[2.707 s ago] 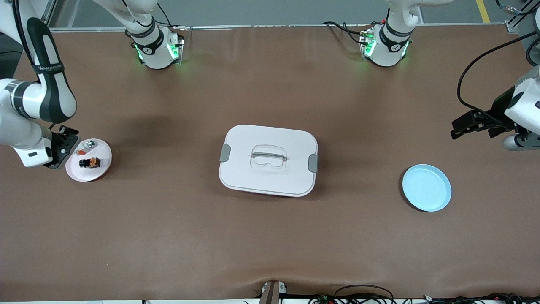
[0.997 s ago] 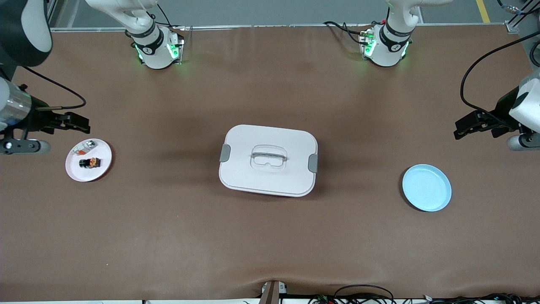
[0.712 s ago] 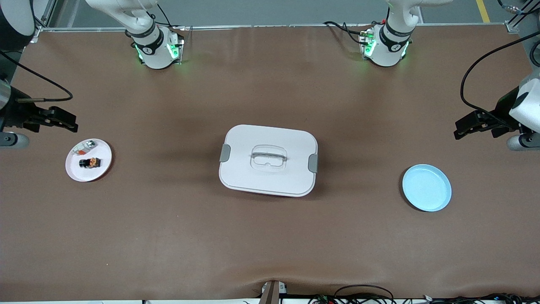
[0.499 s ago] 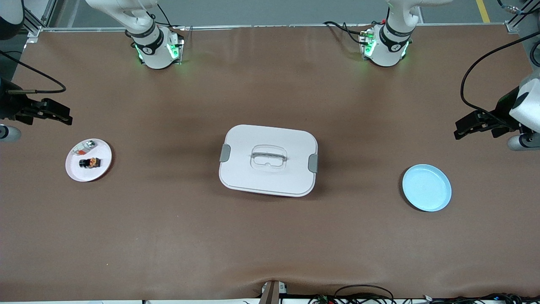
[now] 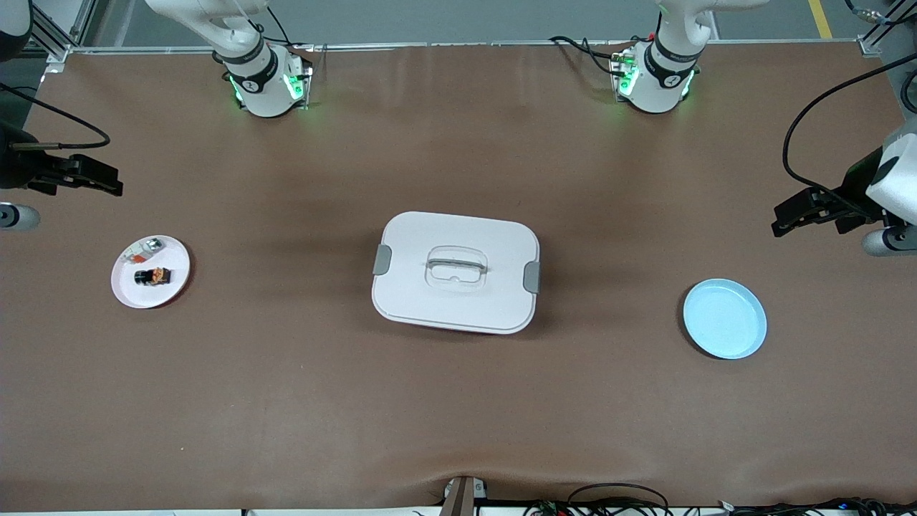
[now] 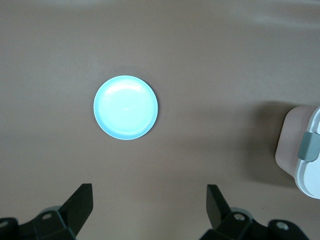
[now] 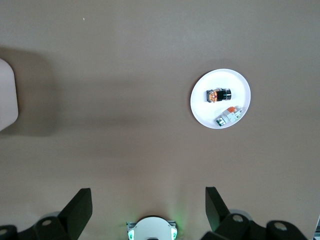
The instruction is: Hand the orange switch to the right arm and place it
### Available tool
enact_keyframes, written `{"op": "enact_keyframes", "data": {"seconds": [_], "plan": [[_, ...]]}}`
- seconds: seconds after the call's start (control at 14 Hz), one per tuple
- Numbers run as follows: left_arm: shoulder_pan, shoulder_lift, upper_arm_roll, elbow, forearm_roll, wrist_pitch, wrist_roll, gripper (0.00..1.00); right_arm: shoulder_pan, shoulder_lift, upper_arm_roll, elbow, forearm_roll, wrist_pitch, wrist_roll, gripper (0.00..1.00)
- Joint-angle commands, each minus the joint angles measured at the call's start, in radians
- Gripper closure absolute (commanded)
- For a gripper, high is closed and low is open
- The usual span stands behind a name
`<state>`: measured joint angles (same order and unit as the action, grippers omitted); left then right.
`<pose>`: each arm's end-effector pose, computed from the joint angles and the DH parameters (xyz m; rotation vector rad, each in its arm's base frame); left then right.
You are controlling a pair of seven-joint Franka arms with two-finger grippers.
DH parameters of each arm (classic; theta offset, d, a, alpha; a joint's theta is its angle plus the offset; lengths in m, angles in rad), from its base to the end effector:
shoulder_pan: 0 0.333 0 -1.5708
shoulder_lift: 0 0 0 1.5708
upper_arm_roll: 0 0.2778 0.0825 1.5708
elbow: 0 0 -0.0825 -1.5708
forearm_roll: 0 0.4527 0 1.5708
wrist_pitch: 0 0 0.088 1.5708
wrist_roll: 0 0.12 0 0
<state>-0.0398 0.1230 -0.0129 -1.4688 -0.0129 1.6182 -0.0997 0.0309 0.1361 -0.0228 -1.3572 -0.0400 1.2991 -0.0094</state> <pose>0.6605 -0.0359 0.5539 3.1240 0.0743 0.0394 0.6276 0.0004 0.5798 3.0846 0.0161 -0.3004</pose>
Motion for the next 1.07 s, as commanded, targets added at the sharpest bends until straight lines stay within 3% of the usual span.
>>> {"op": "enact_keyframes", "data": {"seconds": [0.0, 0.5, 1.0], "plan": [[0.012, -0.017, -0.015, -0.015, 0.016, 0.002, 0.014, 0.0, -0.011, -0.004, 0.008, 0.016, 0.019, -0.021, -0.038, 0.0], [0.014, -0.017, -0.013, -0.015, 0.016, 0.003, 0.014, 0.0, -0.023, -0.027, 0.011, 0.013, 0.02, -0.014, -0.04, 0.0], [0.014, -0.017, -0.015, -0.013, 0.016, 0.003, 0.014, 0.0, -0.042, -0.125, 0.0, -0.088, 0.049, -0.009, -0.05, 0.0]]}}
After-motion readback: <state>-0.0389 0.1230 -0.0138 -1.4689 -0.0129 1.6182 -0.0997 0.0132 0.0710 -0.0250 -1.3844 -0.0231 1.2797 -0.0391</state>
